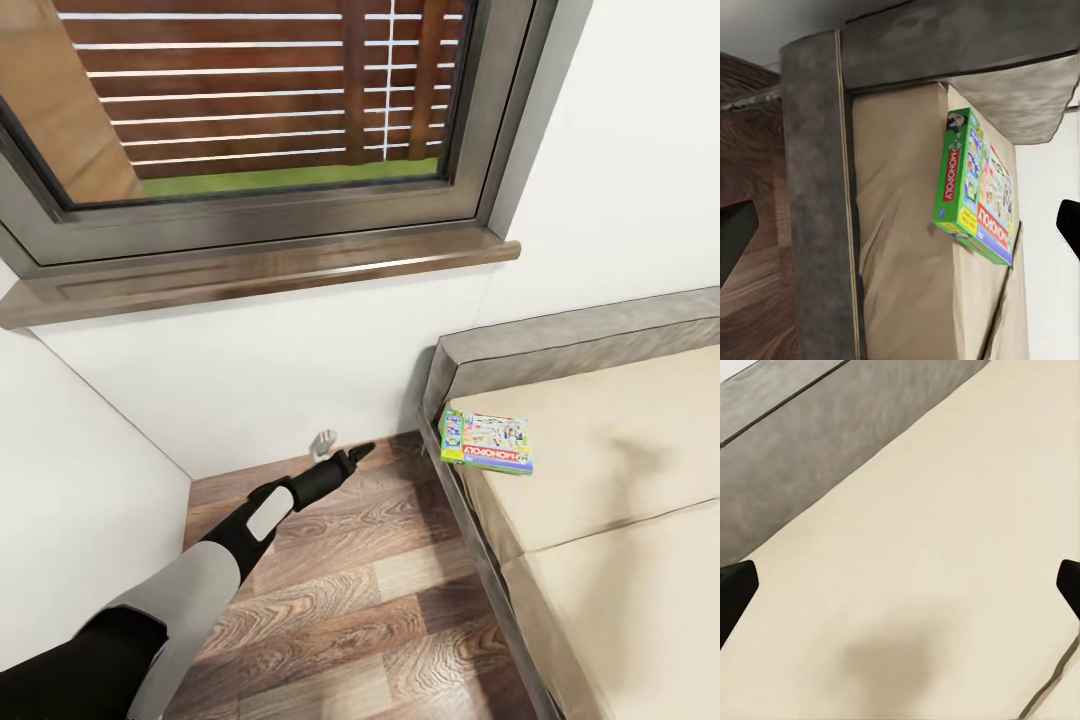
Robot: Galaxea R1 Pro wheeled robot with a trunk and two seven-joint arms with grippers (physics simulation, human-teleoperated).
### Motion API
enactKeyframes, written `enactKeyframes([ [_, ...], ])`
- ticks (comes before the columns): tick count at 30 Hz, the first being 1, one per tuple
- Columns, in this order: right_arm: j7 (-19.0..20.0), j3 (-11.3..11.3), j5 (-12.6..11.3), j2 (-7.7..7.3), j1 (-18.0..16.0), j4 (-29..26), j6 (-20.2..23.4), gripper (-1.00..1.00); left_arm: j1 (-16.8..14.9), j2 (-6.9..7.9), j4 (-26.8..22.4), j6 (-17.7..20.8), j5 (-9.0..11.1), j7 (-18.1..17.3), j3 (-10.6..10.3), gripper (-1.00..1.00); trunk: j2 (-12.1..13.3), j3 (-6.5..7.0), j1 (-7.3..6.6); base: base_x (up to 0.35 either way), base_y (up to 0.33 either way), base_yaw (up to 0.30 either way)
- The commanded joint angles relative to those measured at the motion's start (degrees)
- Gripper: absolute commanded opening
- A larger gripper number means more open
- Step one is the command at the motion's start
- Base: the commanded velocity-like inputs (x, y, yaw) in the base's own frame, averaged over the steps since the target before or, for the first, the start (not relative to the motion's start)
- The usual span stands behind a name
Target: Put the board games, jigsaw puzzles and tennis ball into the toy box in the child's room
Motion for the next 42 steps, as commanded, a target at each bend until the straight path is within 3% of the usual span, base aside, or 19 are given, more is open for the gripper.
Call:
enactKeyframes([
  [1,0.19,-0.14,0.09,0.19,-0.03,-0.31,0.31,1.0,-0.03,0.03,0.07,0.31,0.81,-0.06,0.29,1.0,-0.02,-0.04,-0.01,0.0,0.0,0.0],
  [15,-0.17,-0.21,0.08,0.71,0.01,-2.45,0.98,1.0,-0.02,-0.02,2.28,-0.04,1.49,0.09,3.02,1.0,-0.02,-0.04,-0.01,0.0,0.0,-0.023],
  [42,-0.19,-0.38,0.14,-0.68,-0.03,-2.79,1.0,1.0,-0.15,-0.03,3.11,-0.11,1.82,2.0,3.5,1.0,-0.02,-0.04,-0.01,0.0,0.0,-0.185],
])
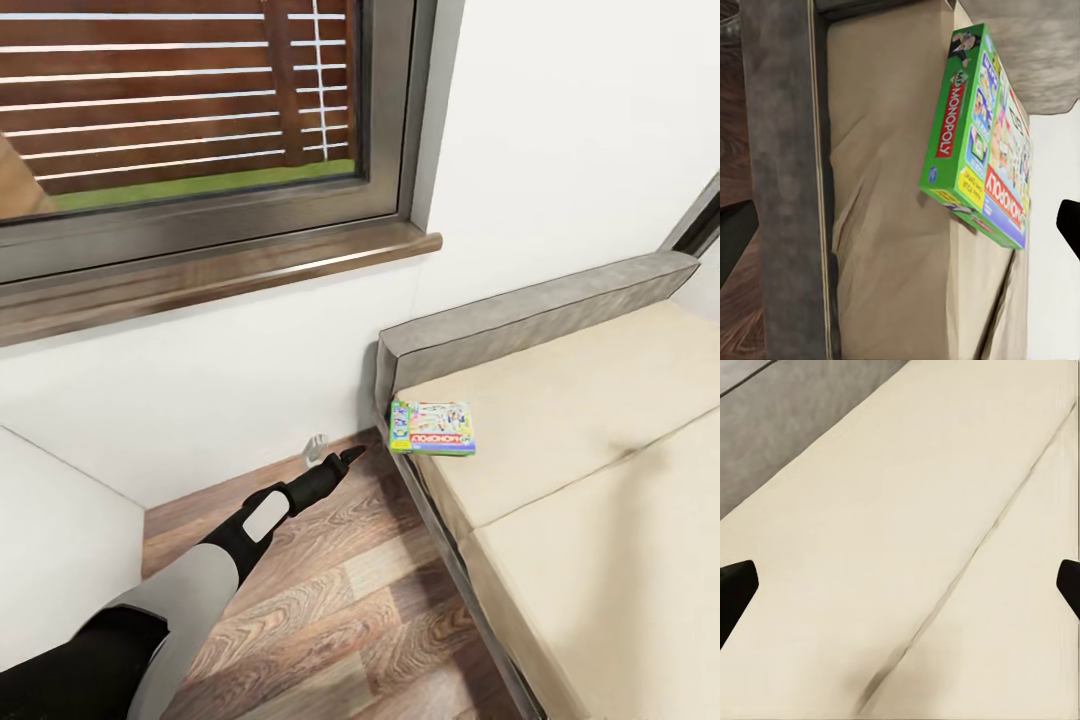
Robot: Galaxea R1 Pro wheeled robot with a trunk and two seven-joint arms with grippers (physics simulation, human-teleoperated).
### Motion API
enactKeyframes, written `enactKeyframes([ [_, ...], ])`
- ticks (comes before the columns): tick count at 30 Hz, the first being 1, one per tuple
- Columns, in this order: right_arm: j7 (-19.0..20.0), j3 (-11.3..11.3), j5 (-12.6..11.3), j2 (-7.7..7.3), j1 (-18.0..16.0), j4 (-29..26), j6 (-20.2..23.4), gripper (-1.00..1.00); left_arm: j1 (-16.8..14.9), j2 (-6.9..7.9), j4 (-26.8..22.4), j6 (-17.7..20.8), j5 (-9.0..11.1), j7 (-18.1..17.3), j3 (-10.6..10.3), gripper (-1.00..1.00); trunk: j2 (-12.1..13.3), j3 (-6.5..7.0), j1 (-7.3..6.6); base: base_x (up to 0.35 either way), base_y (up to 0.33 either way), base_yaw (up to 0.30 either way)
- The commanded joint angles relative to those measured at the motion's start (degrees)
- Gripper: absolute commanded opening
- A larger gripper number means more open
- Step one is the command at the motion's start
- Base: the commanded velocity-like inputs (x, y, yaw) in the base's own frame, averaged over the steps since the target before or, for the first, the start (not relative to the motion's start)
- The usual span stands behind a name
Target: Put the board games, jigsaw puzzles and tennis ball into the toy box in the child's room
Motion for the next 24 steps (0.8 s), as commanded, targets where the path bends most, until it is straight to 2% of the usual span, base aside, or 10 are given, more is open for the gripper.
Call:
enactKeyframes([
  [1,0.24,-0.14,0.08,-0.03,-0.05,-0.01,0.33,1.0,-0.06,0.02,0.02,0.33,0.56,-0.04,-0.2,1.0,-0.02,-0.04,-0.01,0.0,0.0,-0.045],
  [15,0.31,-0.23,0.09,-0.42,-0.06,-0.02,0.36,1.0,-0.34,0.16,0.03,0.35,0.51,0.08,-0.13,1.0,-0.02,-0.04,-0.01,0.0,0.0,-0.02],
  [24,0.45,-0.61,0.07,-1.08,0.0,0.03,0.43,1.0,-1.73,1.28,0.11,0.36,0.52,1.01,0.24,1.0,-0.02,-0.04,-0.01,0.0,0.0,-0.004],
])
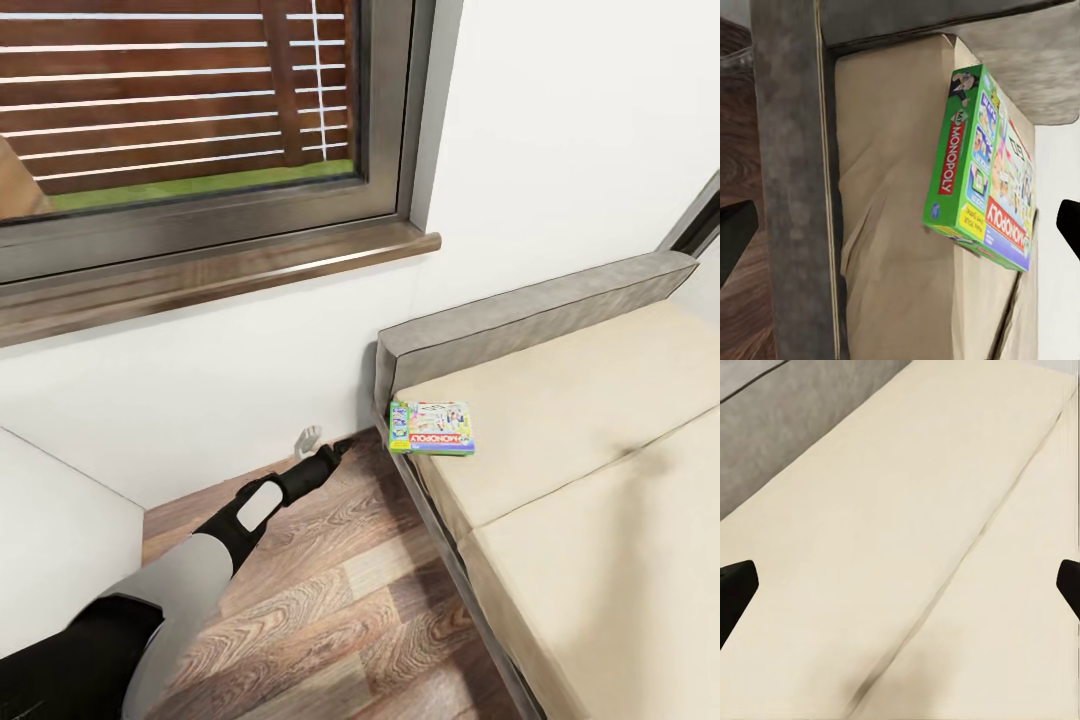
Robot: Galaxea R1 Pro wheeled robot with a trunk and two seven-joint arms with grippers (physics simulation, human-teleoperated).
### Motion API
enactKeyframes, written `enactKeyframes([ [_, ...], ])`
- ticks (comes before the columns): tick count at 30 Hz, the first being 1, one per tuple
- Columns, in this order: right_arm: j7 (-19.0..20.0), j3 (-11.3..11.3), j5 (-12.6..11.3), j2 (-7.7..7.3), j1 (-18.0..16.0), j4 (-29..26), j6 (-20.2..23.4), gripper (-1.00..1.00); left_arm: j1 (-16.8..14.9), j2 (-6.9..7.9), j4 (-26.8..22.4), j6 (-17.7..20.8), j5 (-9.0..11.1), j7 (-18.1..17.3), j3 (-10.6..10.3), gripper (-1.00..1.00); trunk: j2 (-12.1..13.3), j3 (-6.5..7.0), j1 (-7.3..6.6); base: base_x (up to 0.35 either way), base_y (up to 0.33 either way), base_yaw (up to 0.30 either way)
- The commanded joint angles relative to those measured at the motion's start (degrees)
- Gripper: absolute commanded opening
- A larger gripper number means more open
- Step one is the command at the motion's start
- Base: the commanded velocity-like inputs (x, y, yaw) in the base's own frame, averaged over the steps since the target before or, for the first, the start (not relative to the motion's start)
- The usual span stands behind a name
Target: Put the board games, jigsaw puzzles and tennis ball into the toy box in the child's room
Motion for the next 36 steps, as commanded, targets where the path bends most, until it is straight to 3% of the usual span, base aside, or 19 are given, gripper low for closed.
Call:
enactKeyframes([
  [1,0.26,-0.16,0.07,-0.1,-0.03,0.0,0.35,1.0,-0.31,0.27,0.09,0.3,0.54,0.61,0.18,1.0,-0.02,-0.04,-0.01,0.0,0.0,-0.002],
  [13,0.31,-0.27,0.04,-0.43,-0.01,0.07,0.39,1.0,-2.3,2.39,0.4,0.42,0.38,4.31,4.26,1.0,-0.02,-0.04,-0.01,0.0,0.0,0.0],
  [36,0.32,-0.29,0.06,-0.51,-0.01,0.18,0.44,1.0,-3.52,3.22,0.46,0.56,0.2,5.02,5.22,1.0,-0.02,-0.04,-0.01,0.0,0.0,-0.017],
])
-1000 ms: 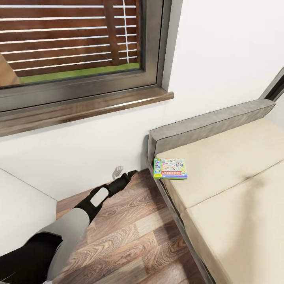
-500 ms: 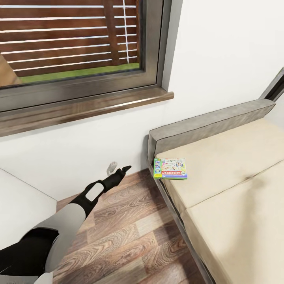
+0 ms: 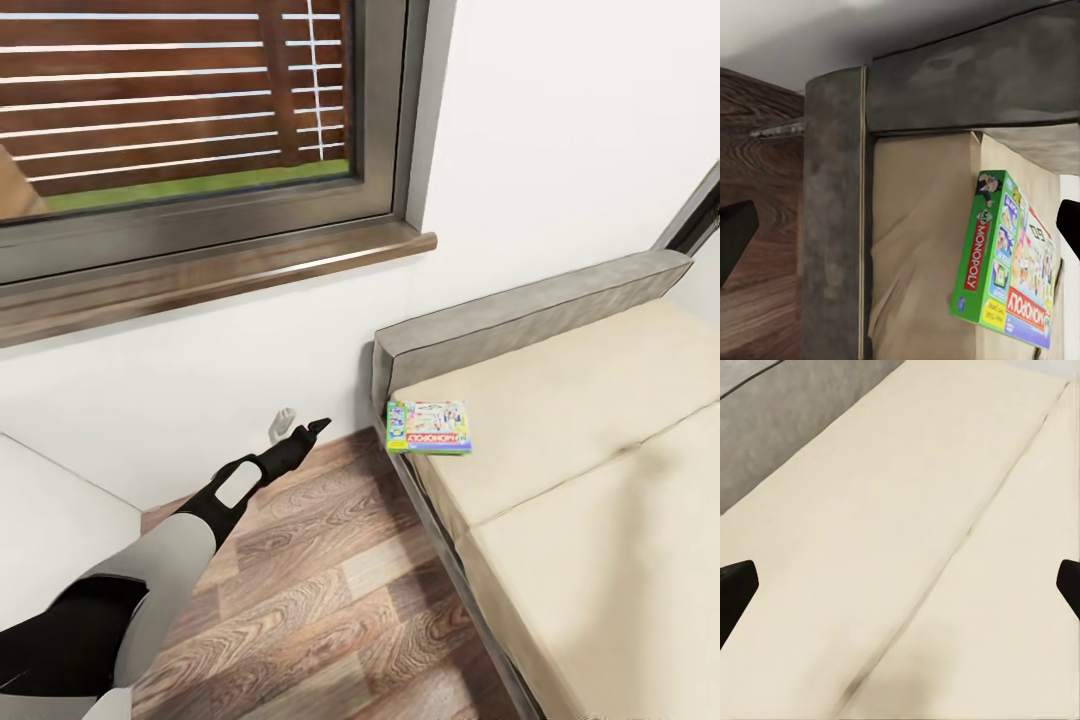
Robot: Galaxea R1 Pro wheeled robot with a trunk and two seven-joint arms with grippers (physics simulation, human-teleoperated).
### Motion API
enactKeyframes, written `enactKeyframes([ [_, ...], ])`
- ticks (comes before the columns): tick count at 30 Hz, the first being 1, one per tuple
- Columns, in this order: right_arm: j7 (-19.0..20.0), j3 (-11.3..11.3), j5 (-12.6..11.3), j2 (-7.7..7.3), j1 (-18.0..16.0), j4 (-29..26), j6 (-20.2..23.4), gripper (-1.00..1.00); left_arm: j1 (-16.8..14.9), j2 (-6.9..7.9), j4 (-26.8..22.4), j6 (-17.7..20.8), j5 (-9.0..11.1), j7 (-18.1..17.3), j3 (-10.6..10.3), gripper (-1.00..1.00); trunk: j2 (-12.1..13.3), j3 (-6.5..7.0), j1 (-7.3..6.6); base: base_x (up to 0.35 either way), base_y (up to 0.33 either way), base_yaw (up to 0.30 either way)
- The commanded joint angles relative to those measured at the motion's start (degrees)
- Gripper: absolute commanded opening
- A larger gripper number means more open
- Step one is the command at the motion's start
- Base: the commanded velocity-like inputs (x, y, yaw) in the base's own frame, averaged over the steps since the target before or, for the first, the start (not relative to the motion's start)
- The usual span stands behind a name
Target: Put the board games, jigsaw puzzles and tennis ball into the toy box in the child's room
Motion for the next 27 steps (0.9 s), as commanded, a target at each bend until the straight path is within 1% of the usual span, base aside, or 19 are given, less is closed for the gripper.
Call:
enactKeyframes([
  [1,0.23,-0.13,0.08,0.01,-0.05,-0.01,0.33,1.0,-0.03,0.03,0.0,0.23,0.48,-0.05,-0.2,1.0,-0.02,-0.04,-0.01,0.0,0.0,-0.127],
  [11,0.23,-0.13,0.07,0.01,-0.05,0.06,0.33,1.0,-0.07,0.05,0.01,0.24,0.39,-0.04,-0.17,1.0,-0.02,-0.04,-0.01,0.0,0.0,-0.206],
  [27,0.23,-0.13,0.1,0.02,-0.05,0.08,0.33,1.0,-0.05,0.06,0.14,0.24,0.31,0.04,-0.25,1.0,-0.02,-0.04,-0.01,0.0,0.0,-0.268],
])
